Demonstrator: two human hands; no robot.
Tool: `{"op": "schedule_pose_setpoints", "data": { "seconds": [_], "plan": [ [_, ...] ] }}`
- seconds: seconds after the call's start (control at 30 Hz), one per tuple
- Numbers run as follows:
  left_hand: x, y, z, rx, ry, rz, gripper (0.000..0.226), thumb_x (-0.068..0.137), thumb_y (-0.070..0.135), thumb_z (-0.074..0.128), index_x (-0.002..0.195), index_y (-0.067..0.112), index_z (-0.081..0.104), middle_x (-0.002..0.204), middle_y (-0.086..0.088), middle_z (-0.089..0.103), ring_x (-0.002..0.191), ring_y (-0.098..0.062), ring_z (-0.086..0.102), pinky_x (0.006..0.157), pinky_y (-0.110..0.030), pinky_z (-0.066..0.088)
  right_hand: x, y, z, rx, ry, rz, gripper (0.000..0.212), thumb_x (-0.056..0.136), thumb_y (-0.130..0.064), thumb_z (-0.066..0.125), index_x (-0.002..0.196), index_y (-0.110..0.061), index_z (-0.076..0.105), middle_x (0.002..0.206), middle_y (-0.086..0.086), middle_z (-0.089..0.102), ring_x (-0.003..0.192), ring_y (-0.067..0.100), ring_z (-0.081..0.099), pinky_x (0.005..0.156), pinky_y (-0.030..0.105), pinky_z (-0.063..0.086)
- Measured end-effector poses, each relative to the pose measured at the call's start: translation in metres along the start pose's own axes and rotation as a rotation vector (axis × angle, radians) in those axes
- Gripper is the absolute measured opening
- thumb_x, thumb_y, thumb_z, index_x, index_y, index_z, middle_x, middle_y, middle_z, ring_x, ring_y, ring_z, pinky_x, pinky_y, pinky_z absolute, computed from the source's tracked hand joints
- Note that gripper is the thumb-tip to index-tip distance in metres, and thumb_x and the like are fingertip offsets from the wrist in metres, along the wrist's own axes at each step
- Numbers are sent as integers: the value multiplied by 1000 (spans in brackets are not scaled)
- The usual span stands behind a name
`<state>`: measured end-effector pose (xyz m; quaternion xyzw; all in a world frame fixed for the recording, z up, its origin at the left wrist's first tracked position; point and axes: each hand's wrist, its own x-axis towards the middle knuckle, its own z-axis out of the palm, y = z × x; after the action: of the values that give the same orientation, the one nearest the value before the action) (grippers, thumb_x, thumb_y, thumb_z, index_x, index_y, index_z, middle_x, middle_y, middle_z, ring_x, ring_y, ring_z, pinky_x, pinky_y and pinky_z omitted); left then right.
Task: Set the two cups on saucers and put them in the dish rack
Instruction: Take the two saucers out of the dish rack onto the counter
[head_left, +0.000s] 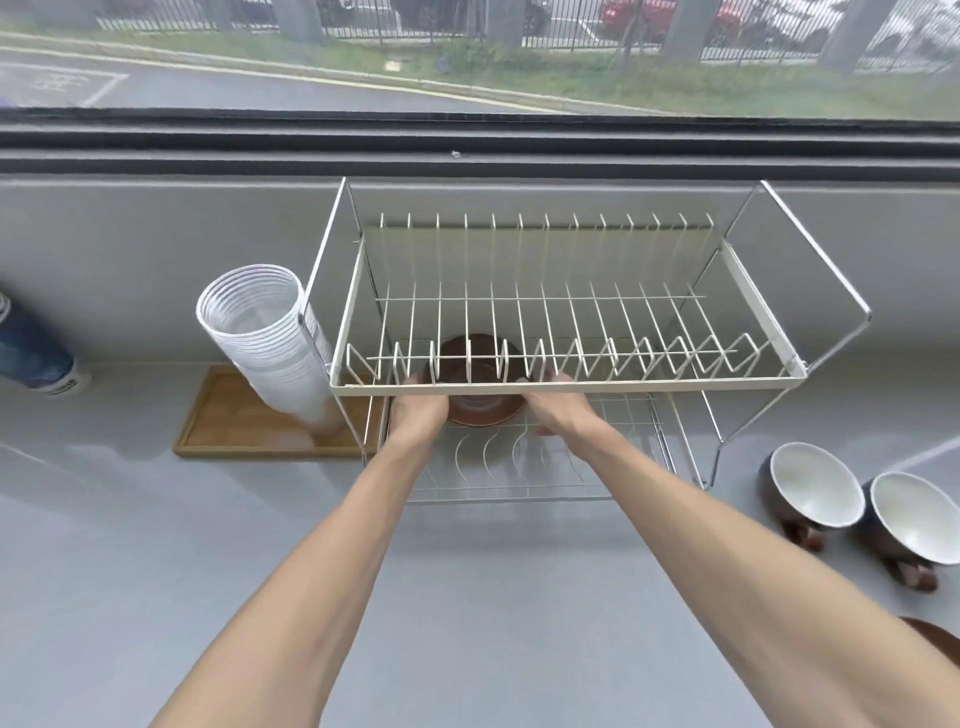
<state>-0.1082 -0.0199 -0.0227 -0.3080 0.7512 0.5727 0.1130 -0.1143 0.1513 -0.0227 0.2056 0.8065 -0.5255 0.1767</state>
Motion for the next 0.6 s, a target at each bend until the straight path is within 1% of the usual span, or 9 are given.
{"op": "schedule_pose_setpoints", "data": {
  "seconds": [0.07, 0.17, 0.23, 0.27, 0.37, 0.43, 0.5, 0.53, 0.6],
  "plan": [
    [8, -1, 2, -7, 9, 7, 45, 92, 26, 48, 136, 17, 55, 130, -11, 64, 115, -36, 64, 100, -48, 53, 8, -1, 4, -63, 19, 27, 47, 99, -34, 57, 132, 0, 53, 113, 17, 66, 104, 36, 70, 99, 50, 57],
    [19, -5, 6, -39, 17, 2, 34, 91, 20, 50, 122, 13, 60, 121, -15, 69, 110, -36, 65, 99, -51, 54, 14, -5, 6, -80, 37, 36, 47, 100, -34, 55, 128, 4, 52, 97, 15, 60, 102, 43, 71, 98, 53, 57],
    [25, -5, 8, -35, 25, 5, 16, 92, 15, 49, 105, 15, 59, 113, -16, 70, 105, -36, 66, 97, -52, 54, 18, -5, 7, -82, 40, 25, 45, 100, -30, 55, 126, 7, 52, 98, 20, 62, 106, 46, 69, 99, 55, 55],
    [27, -6, 8, -40, 28, 10, 12, 93, 13, 49, 100, 16, 58, 111, -17, 70, 106, -36, 67, 97, -52, 54, 20, -5, 7, -75, 43, 15, 45, 101, -28, 54, 126, 9, 53, 103, 24, 65, 108, 47, 68, 100, 57, 53],
    [32, -10, 8, -72, 31, 15, 26, 93, 11, 49, 116, 9, 62, 113, -19, 72, 107, -40, 68, 95, -53, 56, 24, -6, 9, -26, 57, 10, 44, 103, -27, 53, 129, 8, 53, 125, 28, 65, 113, 48, 66, 102, 58, 51],
    [30, -10, 9, -132, 33, 1, 25, 92, 12, 50, 110, 9, 67, 103, -17, 75, 97, -37, 72, 88, -51, 60, 25, -4, 10, -6, 54, 15, 41, 103, -26, 51, 127, 7, 56, 124, 27, 67, 111, 47, 67, 100, 58, 53],
    [23, -9, 9, -220, 34, -9, 21, 92, 10, 53, 104, 8, 71, 89, -10, 75, 80, -30, 73, 79, -46, 63, 21, 2, 8, 10, 46, 28, 37, 103, -24, 50, 126, 3, 60, 121, 25, 69, 110, 45, 68, 97, 58, 56],
    [17, -10, 10, -242, 31, -5, 23, 93, 6, 54, 109, 6, 70, 89, -10, 74, 78, -28, 73, 77, -46, 63, 18, 7, 6, 10, 56, 42, 35, 102, -23, 49, 125, 1, 61, 120, 23, 70, 109, 43, 69, 95, 57, 57],
    [6, -11, 11, -241, 11, 20, 28, 98, 1, 51, 122, 0, 64, 103, -17, 71, 87, -34, 73, 83, -51, 61, 7, 18, 1, 9, 109, 58, 32, 100, -22, 49, 121, -3, 65, 113, 18, 71, 102, 39, 71, 91, 55, 60]
  ]
}}
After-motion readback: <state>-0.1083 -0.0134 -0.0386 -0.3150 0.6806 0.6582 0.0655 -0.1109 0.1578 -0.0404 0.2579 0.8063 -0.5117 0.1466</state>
